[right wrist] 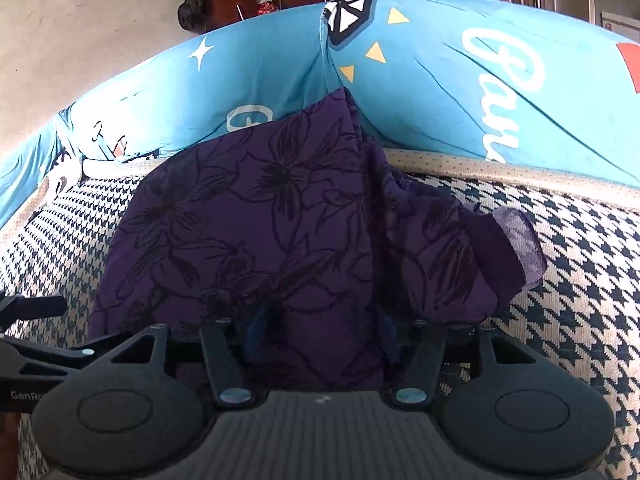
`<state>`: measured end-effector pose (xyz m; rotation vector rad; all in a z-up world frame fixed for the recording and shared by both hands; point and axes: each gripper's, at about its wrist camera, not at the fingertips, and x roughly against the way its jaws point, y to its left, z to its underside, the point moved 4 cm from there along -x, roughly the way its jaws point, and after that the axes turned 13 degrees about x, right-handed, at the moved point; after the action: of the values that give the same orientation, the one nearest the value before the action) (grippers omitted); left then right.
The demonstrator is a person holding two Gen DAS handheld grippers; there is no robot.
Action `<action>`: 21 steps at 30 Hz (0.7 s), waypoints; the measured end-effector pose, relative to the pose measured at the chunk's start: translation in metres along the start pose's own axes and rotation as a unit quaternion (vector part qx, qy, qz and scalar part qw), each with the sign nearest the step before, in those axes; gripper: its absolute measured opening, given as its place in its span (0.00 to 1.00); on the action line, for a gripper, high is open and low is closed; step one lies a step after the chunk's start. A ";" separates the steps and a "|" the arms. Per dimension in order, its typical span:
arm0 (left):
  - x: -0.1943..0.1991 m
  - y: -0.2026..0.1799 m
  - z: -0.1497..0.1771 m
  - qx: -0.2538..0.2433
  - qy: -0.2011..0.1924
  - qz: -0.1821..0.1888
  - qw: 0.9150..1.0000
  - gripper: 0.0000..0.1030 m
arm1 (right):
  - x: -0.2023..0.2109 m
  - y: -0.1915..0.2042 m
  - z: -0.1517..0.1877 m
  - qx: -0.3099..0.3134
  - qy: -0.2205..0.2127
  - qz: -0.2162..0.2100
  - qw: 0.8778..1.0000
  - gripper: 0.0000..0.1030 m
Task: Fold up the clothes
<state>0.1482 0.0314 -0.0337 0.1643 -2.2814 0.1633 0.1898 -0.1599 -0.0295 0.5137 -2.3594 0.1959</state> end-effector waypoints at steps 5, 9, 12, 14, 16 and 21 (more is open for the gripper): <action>0.008 0.002 -0.003 0.010 -0.001 0.003 1.000 1.00 | 0.003 0.001 -0.002 -0.006 0.000 0.005 1.000 0.56; 0.024 -0.005 -0.006 -0.021 -0.026 -0.006 0.999 1.00 | 0.016 -0.005 -0.005 -0.014 -0.004 0.007 1.000 0.56; 0.032 -0.009 -0.003 -0.017 -0.024 0.006 1.000 1.00 | 0.029 -0.008 -0.008 -0.007 -0.013 0.015 1.000 0.56; 0.036 -0.012 0.000 -0.012 -0.021 0.014 1.000 1.00 | 0.038 -0.010 -0.010 0.002 -0.018 0.023 1.000 0.56; 0.040 -0.014 0.004 -0.006 -0.015 0.017 1.000 1.00 | 0.044 -0.015 -0.010 0.008 -0.019 0.037 0.999 0.56; 0.041 -0.017 0.017 0.012 0.000 0.024 1.000 1.00 | 0.049 -0.030 -0.009 -0.002 -0.023 0.055 0.998 0.56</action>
<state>0.1115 0.0092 -0.0126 0.1231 -2.2858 0.2159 0.1748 -0.1996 0.0095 0.3905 -2.4342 0.2333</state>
